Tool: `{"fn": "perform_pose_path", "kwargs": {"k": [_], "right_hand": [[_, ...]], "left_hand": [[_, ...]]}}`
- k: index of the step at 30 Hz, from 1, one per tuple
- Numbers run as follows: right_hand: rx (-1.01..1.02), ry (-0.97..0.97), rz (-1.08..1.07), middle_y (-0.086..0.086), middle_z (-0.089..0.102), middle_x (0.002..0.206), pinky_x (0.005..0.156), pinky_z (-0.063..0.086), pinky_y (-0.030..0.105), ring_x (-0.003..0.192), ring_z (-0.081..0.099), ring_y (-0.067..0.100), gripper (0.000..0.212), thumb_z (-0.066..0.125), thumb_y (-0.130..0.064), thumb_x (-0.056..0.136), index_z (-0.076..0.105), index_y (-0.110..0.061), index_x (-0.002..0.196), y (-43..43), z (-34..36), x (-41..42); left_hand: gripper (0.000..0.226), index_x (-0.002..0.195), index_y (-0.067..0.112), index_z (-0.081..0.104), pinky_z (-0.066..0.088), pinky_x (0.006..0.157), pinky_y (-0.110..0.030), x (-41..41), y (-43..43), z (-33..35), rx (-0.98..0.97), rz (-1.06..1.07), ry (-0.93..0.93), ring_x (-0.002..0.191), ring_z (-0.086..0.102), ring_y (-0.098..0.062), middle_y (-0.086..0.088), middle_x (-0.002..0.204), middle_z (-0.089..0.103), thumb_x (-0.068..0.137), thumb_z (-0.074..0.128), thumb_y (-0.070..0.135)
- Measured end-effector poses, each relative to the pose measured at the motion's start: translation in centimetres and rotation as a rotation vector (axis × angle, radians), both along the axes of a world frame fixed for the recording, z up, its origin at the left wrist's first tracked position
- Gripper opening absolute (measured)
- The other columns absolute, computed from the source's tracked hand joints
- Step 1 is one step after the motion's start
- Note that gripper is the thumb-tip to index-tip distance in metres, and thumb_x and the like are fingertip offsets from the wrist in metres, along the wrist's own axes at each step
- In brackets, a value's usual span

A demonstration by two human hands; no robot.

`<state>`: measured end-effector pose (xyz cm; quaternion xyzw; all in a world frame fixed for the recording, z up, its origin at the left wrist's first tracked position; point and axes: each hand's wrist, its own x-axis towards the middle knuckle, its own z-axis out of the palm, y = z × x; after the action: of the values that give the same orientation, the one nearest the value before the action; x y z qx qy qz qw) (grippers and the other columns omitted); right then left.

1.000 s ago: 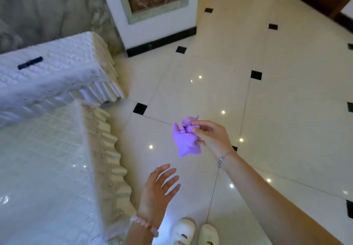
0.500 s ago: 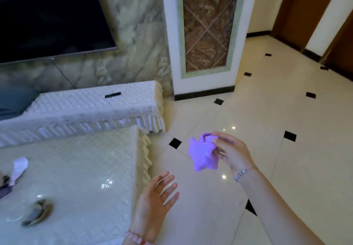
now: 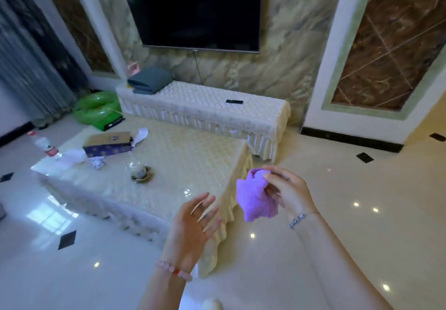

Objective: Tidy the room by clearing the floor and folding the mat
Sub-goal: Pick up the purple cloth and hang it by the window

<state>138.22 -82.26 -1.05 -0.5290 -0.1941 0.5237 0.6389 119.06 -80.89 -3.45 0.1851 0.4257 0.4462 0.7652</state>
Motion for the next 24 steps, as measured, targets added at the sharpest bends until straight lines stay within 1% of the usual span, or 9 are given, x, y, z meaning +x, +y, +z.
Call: {"fn": "perform_pose_path", "kwargs": {"k": [3,7,10,15,18,21,22,24], "right_hand": [[-0.003,0.006,0.082,0.003,0.069,0.070,0.055,0.052,0.013,0.053,0.062,0.001,0.018,0.053,0.010,0.087,0.063,0.002,0.100,0.2,0.5,-3.4],[0.008,0.002,0.204,-0.005,0.069,0.058,0.051,0.050,0.012,0.049,0.060,0.001,0.017,0.053,0.008,0.087,0.064,-0.005,0.086,0.7,1.2,-8.3],[0.002,-0.036,0.279,-0.005,0.068,0.059,0.049,0.048,0.012,0.048,0.058,0.000,0.016,0.056,0.006,0.087,0.064,-0.007,0.091,1.3,1.4,-12.5],[-0.004,-0.062,0.414,0.000,0.066,0.065,0.048,0.047,0.012,0.047,0.058,-0.001,0.017,0.059,0.004,0.086,0.066,-0.004,0.099,2.5,1.8,-21.4],[0.013,-0.074,0.485,0.005,0.065,0.075,0.049,0.048,0.012,0.048,0.058,-0.001,0.016,0.058,0.003,0.087,0.066,-0.005,0.099,3.1,2.1,-27.8],[0.045,-0.081,0.549,0.007,0.066,0.081,0.050,0.049,0.013,0.052,0.061,0.000,0.019,0.058,0.002,0.087,0.065,-0.003,0.104,3.7,2.2,-34.2],[0.052,-0.081,0.563,0.007,0.067,0.081,0.051,0.049,0.013,0.053,0.061,0.000,0.019,0.058,0.002,0.087,0.065,-0.004,0.104,4.0,2.2,-36.3],[0.066,-0.070,0.577,0.002,0.068,0.075,0.051,0.049,0.013,0.052,0.061,0.000,0.018,0.058,0.002,0.087,0.065,-0.005,0.102,4.6,2.3,-40.6]], "left_hand": [[0.025,0.094,0.009,0.064,0.048,0.080,-0.039,-3.1,-1.0,0.6,0.026,0.096,-0.019,0.089,0.061,-0.022,-0.005,0.093,0.068,0.093,0.042,0.019],[0.028,0.097,0.008,0.065,0.049,0.078,-0.039,-7.5,-2.0,0.9,0.047,0.197,-0.070,0.094,0.062,-0.023,-0.005,0.093,0.071,0.095,0.041,0.023],[0.030,0.098,0.008,0.065,0.048,0.078,-0.039,-11.3,-2.7,1.0,0.063,0.268,-0.138,0.091,0.063,-0.023,-0.005,0.088,0.073,0.095,0.040,0.024],[0.031,0.098,0.006,0.065,0.048,0.082,-0.040,-19.4,-3.8,1.1,0.091,0.399,-0.219,0.088,0.062,-0.023,-0.006,0.089,0.071,0.095,0.041,0.025],[0.031,0.099,0.005,0.064,0.048,0.084,-0.041,-25.5,-4.1,1.4,0.107,0.482,-0.244,0.086,0.063,-0.023,-0.006,0.088,0.071,0.095,0.041,0.027],[0.031,0.100,0.006,0.062,0.049,0.083,-0.040,-32.0,-3.9,1.6,0.130,0.536,-0.246,0.083,0.063,-0.022,-0.006,0.086,0.071,0.095,0.041,0.027],[0.031,0.099,0.006,0.063,0.048,0.084,-0.040,-34.1,-3.8,1.7,0.138,0.544,-0.239,0.083,0.063,-0.021,-0.006,0.086,0.071,0.095,0.040,0.027],[0.030,0.098,0.006,0.062,0.048,0.083,-0.039,-38.3,-3.5,2.0,0.152,0.553,-0.223,0.083,0.062,-0.021,-0.005,0.086,0.070,0.094,0.040,0.026]]}}
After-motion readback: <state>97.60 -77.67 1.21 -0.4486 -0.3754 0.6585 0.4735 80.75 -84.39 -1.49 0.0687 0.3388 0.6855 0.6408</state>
